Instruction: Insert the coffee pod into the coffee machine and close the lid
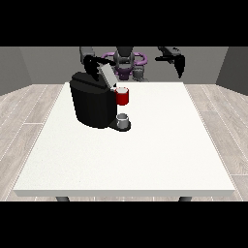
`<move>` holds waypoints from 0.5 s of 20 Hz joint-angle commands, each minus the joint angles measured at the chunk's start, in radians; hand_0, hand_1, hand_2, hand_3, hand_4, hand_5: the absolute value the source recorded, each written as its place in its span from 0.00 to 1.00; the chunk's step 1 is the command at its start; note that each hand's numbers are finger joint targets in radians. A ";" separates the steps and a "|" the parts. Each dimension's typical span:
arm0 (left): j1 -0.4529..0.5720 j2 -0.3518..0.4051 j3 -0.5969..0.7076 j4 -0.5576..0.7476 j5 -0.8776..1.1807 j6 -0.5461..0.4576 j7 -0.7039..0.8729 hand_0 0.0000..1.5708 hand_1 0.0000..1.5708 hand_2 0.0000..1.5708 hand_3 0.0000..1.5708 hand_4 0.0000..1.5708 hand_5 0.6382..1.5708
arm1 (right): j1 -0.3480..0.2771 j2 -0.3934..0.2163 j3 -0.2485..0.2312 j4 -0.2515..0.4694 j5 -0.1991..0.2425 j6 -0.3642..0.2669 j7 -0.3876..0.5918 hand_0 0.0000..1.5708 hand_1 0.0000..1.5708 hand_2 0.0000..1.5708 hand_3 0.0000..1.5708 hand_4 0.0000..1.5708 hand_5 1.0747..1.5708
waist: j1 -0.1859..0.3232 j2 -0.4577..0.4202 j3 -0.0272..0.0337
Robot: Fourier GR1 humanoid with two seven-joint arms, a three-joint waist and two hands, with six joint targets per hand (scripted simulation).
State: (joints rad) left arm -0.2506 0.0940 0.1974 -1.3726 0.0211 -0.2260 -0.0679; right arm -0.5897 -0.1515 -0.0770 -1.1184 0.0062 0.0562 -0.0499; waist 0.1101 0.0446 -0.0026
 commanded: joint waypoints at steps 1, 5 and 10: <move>-0.047 0.039 0.033 0.019 0.025 0.001 -0.012 0.00 0.00 0.00 0.00 0.00 1.00 | 0.015 0.034 0.018 0.038 0.016 -0.001 -0.066 0.00 0.00 0.00 0.00 0.00 1.00 | -0.017 0.049 0.0026; -0.011 -0.017 -0.053 -0.054 0.000 0.013 0.047 0.00 0.00 0.00 0.00 0.00 1.00 | -0.102 -0.028 -0.045 0.096 -0.008 0.013 0.006 0.00 0.00 0.00 0.00 0.00 1.00 | 0.053 0.027 0.0028; 0.024 -0.051 -0.064 -0.057 -0.007 0.059 0.038 0.00 0.00 0.00 0.00 0.00 1.00 | -0.060 0.027 0.013 0.103 0.046 -0.021 -0.033 0.00 0.00 0.00 0.00 0.00 1.00 | 0.042 0.003 0.0027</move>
State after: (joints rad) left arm -0.2547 0.0831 0.1650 -1.3956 0.0199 -0.1989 -0.0571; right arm -0.6546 -0.1520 -0.0869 -1.0636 0.0244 0.0540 -0.0955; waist 0.1341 0.0640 -0.0036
